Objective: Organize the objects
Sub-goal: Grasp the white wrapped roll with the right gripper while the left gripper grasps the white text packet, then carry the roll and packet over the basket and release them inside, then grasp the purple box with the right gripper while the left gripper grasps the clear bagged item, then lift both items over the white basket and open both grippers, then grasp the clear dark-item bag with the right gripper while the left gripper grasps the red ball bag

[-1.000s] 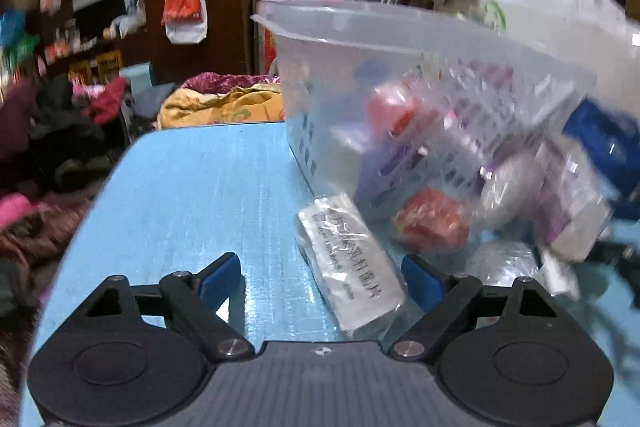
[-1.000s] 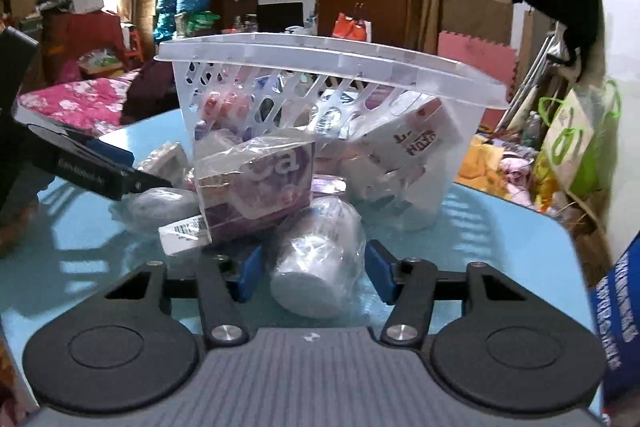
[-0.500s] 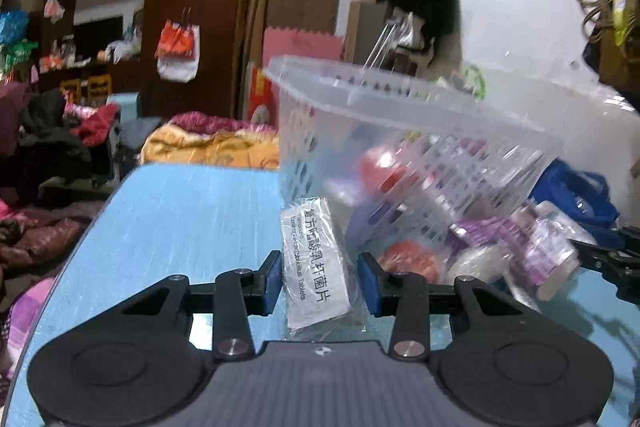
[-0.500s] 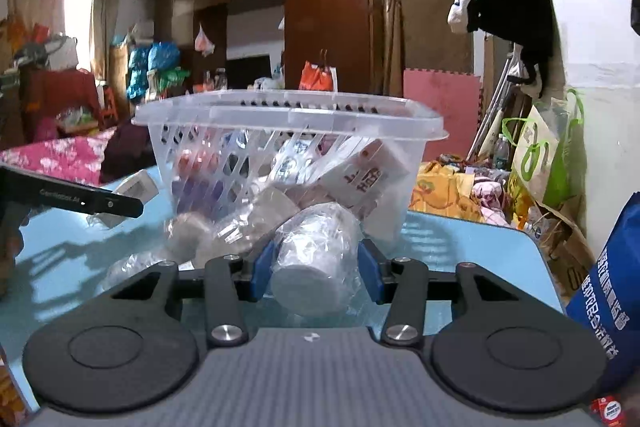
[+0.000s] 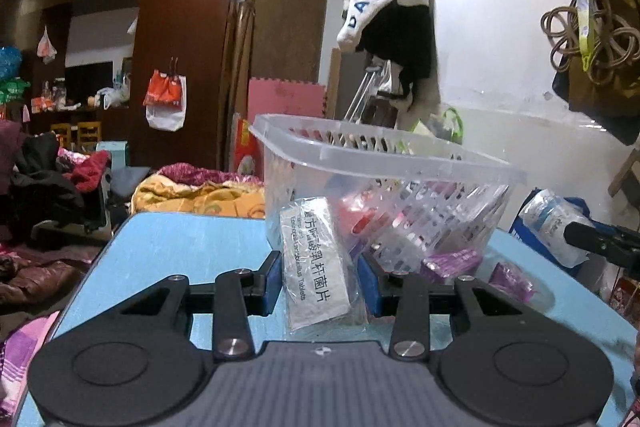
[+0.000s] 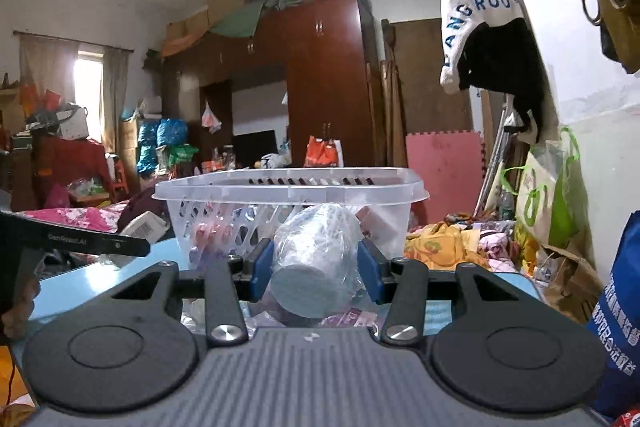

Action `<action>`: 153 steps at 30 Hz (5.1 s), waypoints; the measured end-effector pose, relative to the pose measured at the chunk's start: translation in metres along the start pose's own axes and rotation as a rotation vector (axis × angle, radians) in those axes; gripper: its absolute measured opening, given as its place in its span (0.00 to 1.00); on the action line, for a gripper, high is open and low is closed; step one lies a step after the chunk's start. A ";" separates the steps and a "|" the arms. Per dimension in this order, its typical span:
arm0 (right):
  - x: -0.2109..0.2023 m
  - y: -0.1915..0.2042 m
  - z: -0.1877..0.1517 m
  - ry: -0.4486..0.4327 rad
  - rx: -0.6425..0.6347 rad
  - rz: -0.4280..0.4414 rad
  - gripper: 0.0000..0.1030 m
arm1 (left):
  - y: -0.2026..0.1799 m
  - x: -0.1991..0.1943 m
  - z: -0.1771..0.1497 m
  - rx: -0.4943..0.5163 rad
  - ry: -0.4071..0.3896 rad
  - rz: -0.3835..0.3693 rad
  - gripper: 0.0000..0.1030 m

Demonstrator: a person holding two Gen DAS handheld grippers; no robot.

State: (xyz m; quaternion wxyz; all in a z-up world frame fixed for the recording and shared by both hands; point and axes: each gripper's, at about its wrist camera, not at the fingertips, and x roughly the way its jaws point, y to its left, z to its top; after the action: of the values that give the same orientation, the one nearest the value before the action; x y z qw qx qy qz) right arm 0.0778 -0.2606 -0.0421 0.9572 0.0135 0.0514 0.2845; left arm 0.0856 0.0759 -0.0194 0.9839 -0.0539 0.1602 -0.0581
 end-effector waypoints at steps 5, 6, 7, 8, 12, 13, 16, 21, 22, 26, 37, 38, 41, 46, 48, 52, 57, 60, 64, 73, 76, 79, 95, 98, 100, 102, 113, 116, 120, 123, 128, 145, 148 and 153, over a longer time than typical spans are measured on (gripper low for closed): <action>-0.006 0.001 0.004 -0.058 0.002 0.015 0.48 | -0.008 -0.019 0.008 -0.005 -0.070 -0.048 0.43; -0.006 0.000 0.010 -0.063 0.013 0.028 0.48 | -0.010 -0.022 0.013 -0.008 -0.077 -0.065 0.43; -0.004 -0.001 0.017 -0.064 0.029 0.045 0.48 | -0.015 -0.027 0.023 0.000 -0.095 -0.070 0.43; -0.003 -0.002 0.025 -0.067 0.040 0.060 0.48 | -0.019 -0.031 0.031 0.014 -0.115 -0.073 0.43; 0.018 0.013 0.073 -0.051 -0.045 0.033 0.48 | -0.040 -0.023 0.081 0.036 -0.119 -0.092 0.43; 0.028 0.016 0.083 -0.037 -0.059 0.026 0.48 | -0.045 -0.012 0.096 0.038 -0.105 -0.093 0.43; 0.072 0.016 0.104 0.061 -0.063 0.021 0.48 | -0.056 0.027 0.120 0.024 -0.015 -0.079 0.43; 0.112 0.022 0.105 0.113 -0.146 -0.019 0.49 | -0.052 0.084 0.125 -0.010 0.097 0.000 0.65; 0.114 0.024 0.102 0.112 -0.170 -0.021 0.50 | -0.048 0.092 0.124 -0.031 0.107 0.016 0.74; 0.115 0.024 0.098 0.147 -0.210 -0.040 0.76 | -0.036 0.096 0.121 -0.097 0.128 -0.024 0.74; 0.036 0.004 0.045 0.204 -0.138 -0.027 0.98 | -0.061 0.008 0.021 0.090 0.208 -0.037 0.86; 0.040 0.000 0.035 0.239 -0.132 -0.029 0.97 | -0.061 0.011 0.012 0.089 0.232 -0.039 0.86; 0.058 -0.013 0.018 0.327 -0.083 -0.020 0.82 | -0.066 0.023 -0.007 0.111 0.295 -0.054 0.86; 0.080 -0.029 0.002 0.442 0.023 0.013 0.48 | -0.074 0.032 -0.019 0.159 0.334 -0.041 0.86; 0.080 -0.028 -0.001 0.439 0.018 0.007 0.48 | -0.078 0.035 -0.021 0.158 0.346 -0.038 0.86; 0.077 -0.021 -0.003 0.435 -0.012 -0.013 0.49 | -0.083 0.037 -0.021 0.173 0.359 -0.034 0.86; 0.069 -0.026 -0.012 0.442 -0.034 -0.051 0.56 | -0.089 0.042 -0.023 0.211 0.376 -0.029 0.86; 0.071 -0.031 -0.012 0.449 -0.011 -0.044 0.49 | -0.092 0.042 -0.023 0.225 0.371 -0.020 0.86; 0.069 -0.028 -0.013 0.447 -0.031 -0.056 0.48 | -0.091 0.037 -0.024 0.226 0.351 -0.051 0.58; 0.058 -0.036 -0.010 0.379 0.012 -0.045 0.47 | -0.076 0.019 -0.023 0.159 0.246 -0.081 0.46; 0.056 -0.033 -0.008 0.360 0.001 -0.043 0.47 | -0.075 0.017 -0.022 0.160 0.228 -0.090 0.46; 0.051 -0.031 -0.007 0.322 -0.010 -0.054 0.47 | -0.077 0.013 -0.022 0.165 0.199 -0.088 0.46; 0.022 0.011 0.088 0.045 -0.056 0.061 0.46 | -0.060 -0.038 0.079 0.047 -0.051 -0.136 0.46; 0.057 0.017 0.119 0.049 -0.122 0.003 0.46 | -0.068 -0.010 0.115 0.076 -0.040 -0.071 0.46; 0.088 0.013 0.128 0.087 -0.147 -0.051 0.46 | -0.067 0.023 0.131 0.066 0.005 -0.048 0.46; 0.111 0.006 0.128 0.124 -0.136 -0.043 0.46 | -0.064 0.055 0.137 0.059 0.045 -0.037 0.46; 0.082 -0.005 0.104 0.127 -0.056 0.001 1.00 | -0.049 0.051 0.110 0.071 0.039 0.070 0.73; 0.051 -0.003 0.081 0.161 -0.056 0.061 1.00 | -0.053 0.013 0.084 0.102 0.013 0.022 0.85; 0.040 0.002 0.029 0.312 -0.074 0.069 1.00 | -0.057 0.007 0.045 0.136 0.101 0.031 0.85; 0.041 0.004 -0.001 0.376 -0.049 0.100 0.97 | -0.055 0.027 0.030 0.105 0.162 0.015 0.85; 0.051 -0.003 -0.024 0.438 -0.002 0.132 0.63 | -0.059 0.060 0.019 0.129 0.217 0.120 0.85; 0.027 -0.004 -0.031 0.370 0.038 0.172 0.37 | -0.060 0.080 0.002 0.070 0.312 0.121 0.57; 0.019 -0.009 -0.032 0.324 0.067 0.190 0.36 | -0.061 0.061 0.003 0.068 0.229 0.104 0.57; 0.014 -0.010 -0.031 0.282 0.069 0.196 0.36 | -0.061 0.033 -0.001 0.070 0.126 0.008 0.58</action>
State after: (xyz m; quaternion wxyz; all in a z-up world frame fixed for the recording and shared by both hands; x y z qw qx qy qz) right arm 0.0914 -0.2617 -0.0749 0.9072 0.0114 0.1933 0.3736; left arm 0.1103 0.0111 -0.0225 0.9734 -0.0151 0.2196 -0.0630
